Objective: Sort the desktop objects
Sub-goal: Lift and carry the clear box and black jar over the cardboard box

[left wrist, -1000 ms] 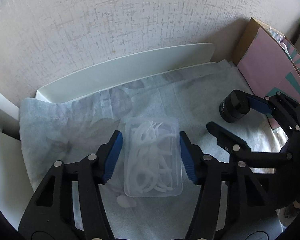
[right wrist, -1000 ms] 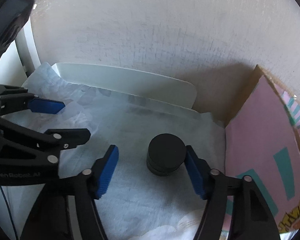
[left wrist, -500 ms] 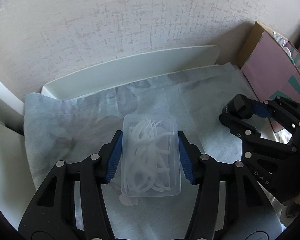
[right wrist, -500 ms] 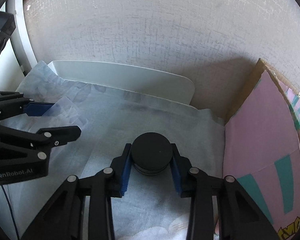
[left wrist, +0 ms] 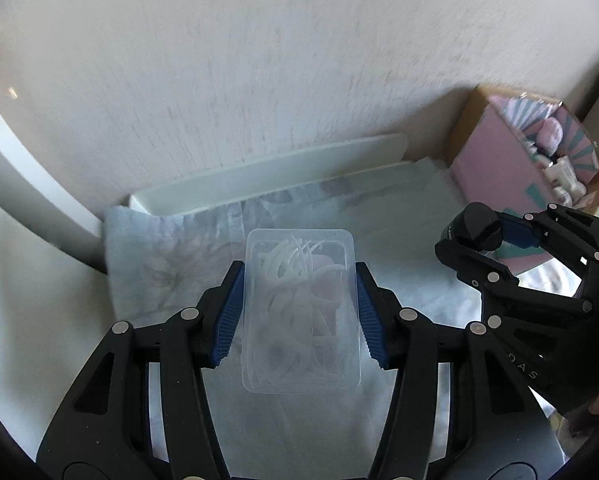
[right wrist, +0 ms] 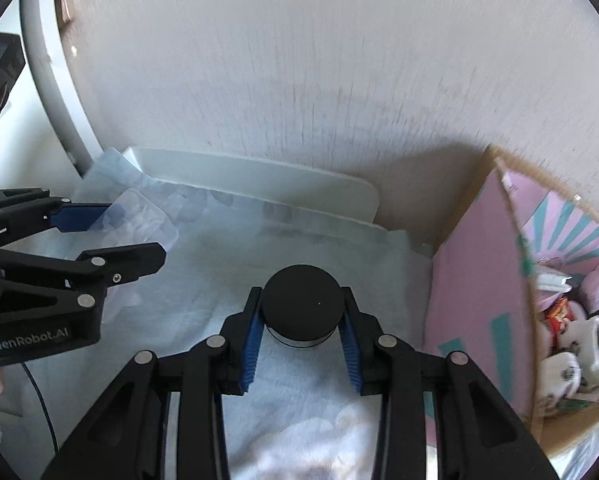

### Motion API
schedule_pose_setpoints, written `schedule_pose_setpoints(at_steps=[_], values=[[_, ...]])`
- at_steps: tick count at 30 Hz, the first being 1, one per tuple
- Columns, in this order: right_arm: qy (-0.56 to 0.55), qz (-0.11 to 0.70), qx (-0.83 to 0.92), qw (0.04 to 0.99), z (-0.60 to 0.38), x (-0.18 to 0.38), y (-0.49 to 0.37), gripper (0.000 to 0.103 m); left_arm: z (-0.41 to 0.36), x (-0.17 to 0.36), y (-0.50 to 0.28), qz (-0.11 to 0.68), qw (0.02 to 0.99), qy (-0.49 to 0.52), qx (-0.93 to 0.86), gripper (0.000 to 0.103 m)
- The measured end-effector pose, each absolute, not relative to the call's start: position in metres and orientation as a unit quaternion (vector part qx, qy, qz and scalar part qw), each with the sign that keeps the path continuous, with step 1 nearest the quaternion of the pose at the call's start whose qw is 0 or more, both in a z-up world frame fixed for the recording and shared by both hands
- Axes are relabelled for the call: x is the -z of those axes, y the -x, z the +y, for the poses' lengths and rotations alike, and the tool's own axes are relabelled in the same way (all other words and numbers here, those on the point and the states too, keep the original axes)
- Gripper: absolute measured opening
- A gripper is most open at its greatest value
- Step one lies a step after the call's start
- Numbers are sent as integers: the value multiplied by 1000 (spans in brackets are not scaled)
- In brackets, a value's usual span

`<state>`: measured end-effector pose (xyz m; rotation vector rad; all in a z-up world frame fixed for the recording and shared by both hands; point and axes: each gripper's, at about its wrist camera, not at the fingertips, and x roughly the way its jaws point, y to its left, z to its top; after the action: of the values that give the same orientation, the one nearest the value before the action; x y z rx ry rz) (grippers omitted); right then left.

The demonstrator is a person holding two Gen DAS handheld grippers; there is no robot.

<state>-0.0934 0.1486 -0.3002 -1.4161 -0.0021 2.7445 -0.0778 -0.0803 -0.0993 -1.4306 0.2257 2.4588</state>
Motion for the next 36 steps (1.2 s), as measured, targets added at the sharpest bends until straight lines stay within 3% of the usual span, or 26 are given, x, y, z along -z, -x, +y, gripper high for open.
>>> schedule_pose_setpoints(at_steps=[12,20,27,36], values=[[437,11,-898,54,203,207,39,33,-11,12,75,78,176,452,-871,50],[421,22,-899,118,283,174,3,33,69,-16,78,82,227,426,-872,50],[423,40,-891,158,348,169,-18,33,134,-21,83,94,261,421,-863,50],[448,61,-874,180,406,194,-23,33,186,15,104,98,259,447,-851,50]])
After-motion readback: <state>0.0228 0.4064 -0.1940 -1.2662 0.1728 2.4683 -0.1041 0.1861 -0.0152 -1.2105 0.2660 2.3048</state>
